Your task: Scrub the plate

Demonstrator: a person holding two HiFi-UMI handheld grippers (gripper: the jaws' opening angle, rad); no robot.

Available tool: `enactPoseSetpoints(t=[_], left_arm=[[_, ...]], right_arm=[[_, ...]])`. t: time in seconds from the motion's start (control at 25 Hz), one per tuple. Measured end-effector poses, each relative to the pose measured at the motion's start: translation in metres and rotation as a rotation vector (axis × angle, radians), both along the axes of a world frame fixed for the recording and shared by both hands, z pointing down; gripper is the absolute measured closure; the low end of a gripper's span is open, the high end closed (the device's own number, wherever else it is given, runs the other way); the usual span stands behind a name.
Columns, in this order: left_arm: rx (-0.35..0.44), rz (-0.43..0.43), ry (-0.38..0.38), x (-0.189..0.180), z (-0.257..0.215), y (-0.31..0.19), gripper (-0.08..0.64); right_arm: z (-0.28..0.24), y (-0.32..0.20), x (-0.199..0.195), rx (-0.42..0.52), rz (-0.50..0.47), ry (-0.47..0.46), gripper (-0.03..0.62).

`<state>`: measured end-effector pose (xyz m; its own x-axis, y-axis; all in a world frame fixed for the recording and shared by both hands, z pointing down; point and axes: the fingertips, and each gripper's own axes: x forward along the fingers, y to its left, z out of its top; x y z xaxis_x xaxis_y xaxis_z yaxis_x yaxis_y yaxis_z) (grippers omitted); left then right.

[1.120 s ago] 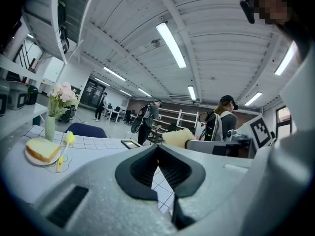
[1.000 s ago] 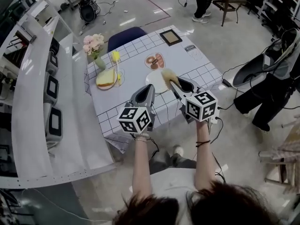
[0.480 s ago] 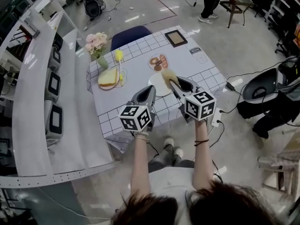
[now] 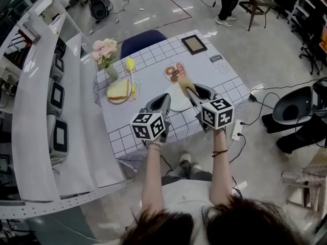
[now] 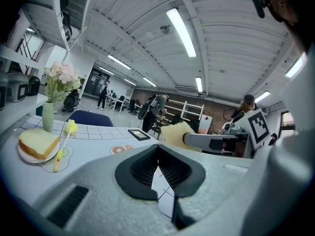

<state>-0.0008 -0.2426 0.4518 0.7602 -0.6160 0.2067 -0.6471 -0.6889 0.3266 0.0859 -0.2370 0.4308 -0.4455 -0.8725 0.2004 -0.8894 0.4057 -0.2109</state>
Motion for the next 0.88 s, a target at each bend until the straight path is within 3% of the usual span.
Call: enactPoseSetpoints(t=[0.4,0.88], left_arm=[[-0.069,-0.036,0.004,-0.003,0.022,-0.014,0.549],[-0.146,-0.201,0.058,0.000,0.038,-0.024,0.549]], right_arm=[[0.016,-0.023,-0.003,-0.046,-0.044,0.019,0.505],[0.028,-0.065,-0.008,-0.101,-0.245,0.078,0.505]])
